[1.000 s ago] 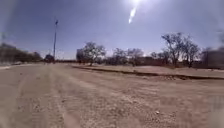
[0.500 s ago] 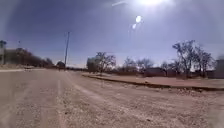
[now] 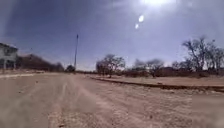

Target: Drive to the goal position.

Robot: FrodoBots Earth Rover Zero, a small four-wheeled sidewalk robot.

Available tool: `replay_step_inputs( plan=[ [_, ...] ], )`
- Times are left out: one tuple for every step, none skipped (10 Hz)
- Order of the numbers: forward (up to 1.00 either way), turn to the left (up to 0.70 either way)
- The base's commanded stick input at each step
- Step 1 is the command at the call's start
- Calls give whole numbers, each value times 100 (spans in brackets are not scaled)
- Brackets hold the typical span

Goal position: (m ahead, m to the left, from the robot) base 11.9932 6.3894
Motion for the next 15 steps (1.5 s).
replay_step_inputs(
  plan=[
    [100,27],
    [100,27],
    [100,27],
    [100,27],
    [100,27],
    [100,27],
    [100,27],
    [100,27],
    [100,27],
    [100,27],
    [100,27],
    [100,15],
    [100,0],
    [100,0],
    [100,0]
  ],
)
